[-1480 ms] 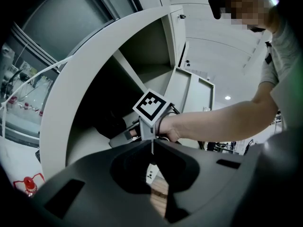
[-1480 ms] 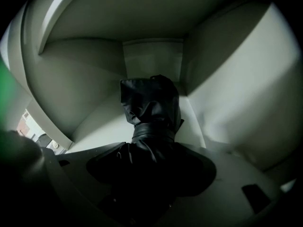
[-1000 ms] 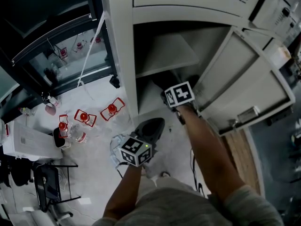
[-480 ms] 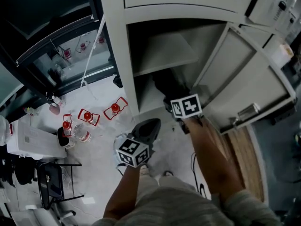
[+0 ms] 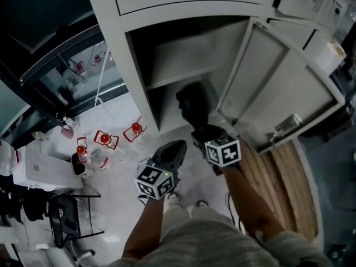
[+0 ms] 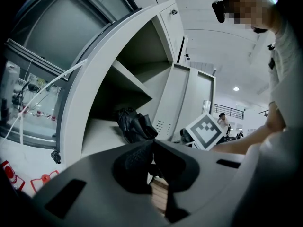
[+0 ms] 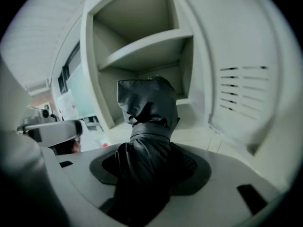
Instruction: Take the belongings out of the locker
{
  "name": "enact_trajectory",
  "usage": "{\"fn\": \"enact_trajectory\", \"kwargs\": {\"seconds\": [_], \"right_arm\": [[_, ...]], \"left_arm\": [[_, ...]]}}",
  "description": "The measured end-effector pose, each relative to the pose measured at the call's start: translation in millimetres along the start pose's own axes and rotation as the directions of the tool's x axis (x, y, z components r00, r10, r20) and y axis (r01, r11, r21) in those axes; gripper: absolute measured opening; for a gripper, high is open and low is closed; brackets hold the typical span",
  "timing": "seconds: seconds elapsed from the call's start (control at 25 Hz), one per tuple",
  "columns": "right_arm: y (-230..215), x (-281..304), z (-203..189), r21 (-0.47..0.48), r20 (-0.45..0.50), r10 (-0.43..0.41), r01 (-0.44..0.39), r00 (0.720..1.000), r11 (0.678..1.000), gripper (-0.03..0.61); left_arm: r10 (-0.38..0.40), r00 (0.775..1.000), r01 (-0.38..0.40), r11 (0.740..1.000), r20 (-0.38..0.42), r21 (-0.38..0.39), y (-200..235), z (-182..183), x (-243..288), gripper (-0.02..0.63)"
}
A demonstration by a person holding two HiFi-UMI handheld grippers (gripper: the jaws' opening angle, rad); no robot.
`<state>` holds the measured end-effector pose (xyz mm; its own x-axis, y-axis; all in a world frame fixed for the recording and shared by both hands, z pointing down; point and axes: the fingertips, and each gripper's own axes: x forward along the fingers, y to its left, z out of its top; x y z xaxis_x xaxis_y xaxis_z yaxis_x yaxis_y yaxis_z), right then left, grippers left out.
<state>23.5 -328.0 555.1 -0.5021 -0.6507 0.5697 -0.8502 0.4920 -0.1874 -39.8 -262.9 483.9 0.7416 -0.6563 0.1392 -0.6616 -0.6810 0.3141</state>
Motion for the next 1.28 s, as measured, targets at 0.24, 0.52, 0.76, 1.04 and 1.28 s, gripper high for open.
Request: {"fn": "enact_trajectory", "kwargs": {"seconds": [0.24,0.52,0.76,1.04,1.28], "right_arm": [[21,-40,-2,-0.026,0.129,0.082,-0.079,0.988,0.997,0.252],[45,-94,8,-0.058,0.279,0.177,-0.167,0.944,0.984,0.252],[53,-134,16,-0.071,0.377,0.223,-0.212,0.899,0.975,0.252],[67,-171,26,-0.136,0.452,0.290,-0.256,0.843,0.957,0.252],[73,-194,31,-0.121,0.474,0.295,-0.271,0.830,0.955,0.252]], "left_arm": [[-0.001,1.000,0.000,1.000,0.013,0.023,-14,8,-5,0.005],[-0.026,0.998,0.023,0.998,0.053,0.053,-41,25,-13,0.005],[-0.017,0.998,0.013,0.998,0.064,0.065,-58,35,-28,0.005],[-0.032,0.997,0.026,0.996,0.068,0.081,-81,40,-39,0.005],[-0.051,0.995,0.042,0.994,0.090,0.100,-92,51,-41,0.005]]}}
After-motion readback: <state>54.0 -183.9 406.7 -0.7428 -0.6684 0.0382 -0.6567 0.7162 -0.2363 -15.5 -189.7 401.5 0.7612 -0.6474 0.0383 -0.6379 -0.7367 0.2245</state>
